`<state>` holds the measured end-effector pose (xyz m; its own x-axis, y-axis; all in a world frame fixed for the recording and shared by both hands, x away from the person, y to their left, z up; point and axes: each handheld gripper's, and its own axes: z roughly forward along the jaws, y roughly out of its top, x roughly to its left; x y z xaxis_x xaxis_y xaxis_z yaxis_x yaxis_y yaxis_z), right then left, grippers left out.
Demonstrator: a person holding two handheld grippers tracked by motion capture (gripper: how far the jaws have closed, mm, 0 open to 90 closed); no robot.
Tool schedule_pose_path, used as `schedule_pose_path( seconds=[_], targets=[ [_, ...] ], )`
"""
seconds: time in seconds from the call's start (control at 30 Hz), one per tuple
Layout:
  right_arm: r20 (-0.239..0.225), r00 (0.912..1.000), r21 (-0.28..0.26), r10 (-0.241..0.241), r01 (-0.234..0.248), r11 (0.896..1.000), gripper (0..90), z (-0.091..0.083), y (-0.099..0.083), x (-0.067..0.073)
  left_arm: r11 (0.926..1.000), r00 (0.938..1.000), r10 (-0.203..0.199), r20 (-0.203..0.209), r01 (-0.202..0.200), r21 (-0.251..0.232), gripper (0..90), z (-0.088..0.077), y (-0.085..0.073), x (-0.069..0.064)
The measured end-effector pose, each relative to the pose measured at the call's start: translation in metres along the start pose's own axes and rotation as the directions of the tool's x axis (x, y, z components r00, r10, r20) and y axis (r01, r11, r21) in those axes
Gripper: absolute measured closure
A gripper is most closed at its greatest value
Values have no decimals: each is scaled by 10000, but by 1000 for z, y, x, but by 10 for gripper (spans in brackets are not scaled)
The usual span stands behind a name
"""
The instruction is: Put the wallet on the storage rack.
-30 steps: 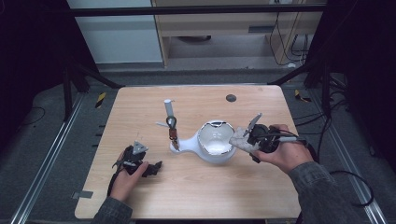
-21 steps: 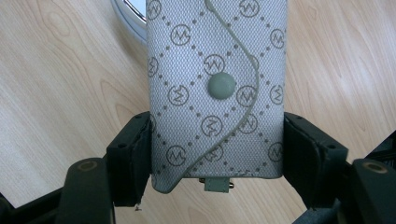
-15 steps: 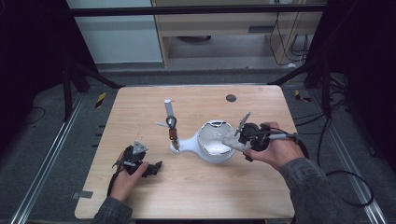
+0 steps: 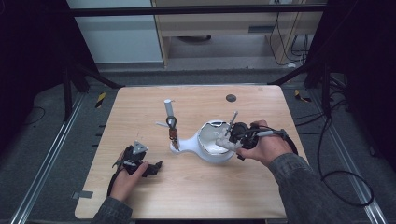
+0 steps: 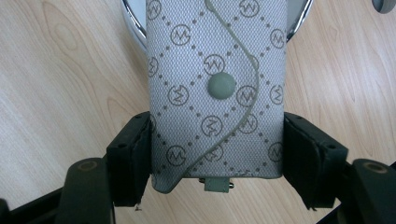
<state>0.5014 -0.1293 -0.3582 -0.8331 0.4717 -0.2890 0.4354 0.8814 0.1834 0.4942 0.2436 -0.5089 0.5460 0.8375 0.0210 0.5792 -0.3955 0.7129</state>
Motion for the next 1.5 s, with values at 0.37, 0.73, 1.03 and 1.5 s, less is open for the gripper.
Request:
schedule_pose_path(
  seconds=[0.37, 0.73, 1.03, 1.5],
  targets=[
    [-147, 9994, 293, -305, 309, 9991, 312, 10, 19, 2, 10000, 10000, 5, 9, -5, 5, 0, 0, 0, 0],
    [-274, 9989, 578, -378, 393, 9976, 312, 15, 28, 2, 10000, 10000, 10, 22, -10, 6, 0, 0, 0, 0],
    [-183, 9987, 631, -472, 483, 9968, 312, 15, 33, 3, 10000, 10000, 15, 23, -15, 5, 0, 0, 0, 0],
    [-25, 9971, 940, -766, 765, 9926, 312, 19, 40, 6, 10000, 10000, 19, 34, -19, 7, 0, 0, 0, 0]
  ],
)
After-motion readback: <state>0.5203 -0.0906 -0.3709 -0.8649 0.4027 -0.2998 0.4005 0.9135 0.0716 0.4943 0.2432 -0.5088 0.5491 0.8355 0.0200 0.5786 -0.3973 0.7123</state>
